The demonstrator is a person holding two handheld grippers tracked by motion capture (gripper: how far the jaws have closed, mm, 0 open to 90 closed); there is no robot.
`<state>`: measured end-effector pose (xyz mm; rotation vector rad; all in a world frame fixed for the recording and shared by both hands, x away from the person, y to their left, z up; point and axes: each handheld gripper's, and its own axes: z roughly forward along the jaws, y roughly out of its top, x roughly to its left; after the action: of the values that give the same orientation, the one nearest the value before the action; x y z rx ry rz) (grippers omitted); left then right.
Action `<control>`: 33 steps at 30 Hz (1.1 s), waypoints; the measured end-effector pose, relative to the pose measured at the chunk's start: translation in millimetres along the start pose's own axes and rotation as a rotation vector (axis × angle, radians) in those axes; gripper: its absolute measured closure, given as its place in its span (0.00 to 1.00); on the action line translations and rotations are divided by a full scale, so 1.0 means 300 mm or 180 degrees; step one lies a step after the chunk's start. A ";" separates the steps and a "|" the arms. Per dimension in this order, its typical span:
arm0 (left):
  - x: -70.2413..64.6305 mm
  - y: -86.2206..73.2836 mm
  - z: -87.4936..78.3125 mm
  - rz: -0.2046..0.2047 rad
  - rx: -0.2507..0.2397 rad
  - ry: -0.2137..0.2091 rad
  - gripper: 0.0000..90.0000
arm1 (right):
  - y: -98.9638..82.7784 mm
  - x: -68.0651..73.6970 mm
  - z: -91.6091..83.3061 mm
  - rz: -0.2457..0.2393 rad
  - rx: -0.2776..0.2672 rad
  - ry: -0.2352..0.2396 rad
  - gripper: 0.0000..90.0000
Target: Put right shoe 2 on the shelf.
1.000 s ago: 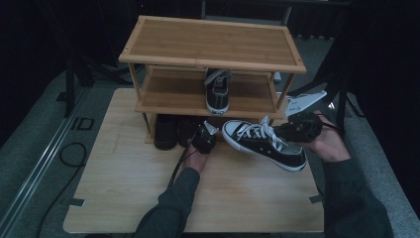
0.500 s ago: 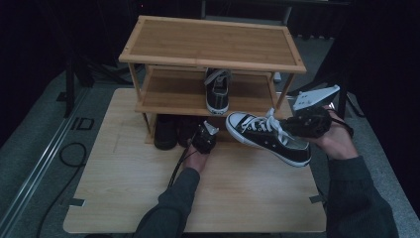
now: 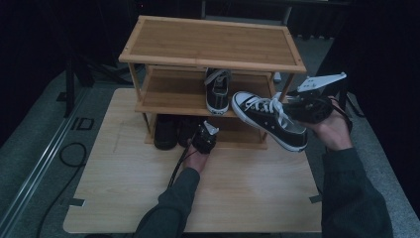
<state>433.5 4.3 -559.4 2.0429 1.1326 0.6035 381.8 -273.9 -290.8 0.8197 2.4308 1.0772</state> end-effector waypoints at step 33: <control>-0.003 0.001 0.002 -0.0035 -0.0026 0.0005 0.98 | 0.043 -0.027 0.200 0.0687 -0.0137 -0.0457 0.98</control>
<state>433.4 3.2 -559.7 2.0284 1.1397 0.6034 424.3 -238.9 -319.1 1.1250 2.2318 1.1008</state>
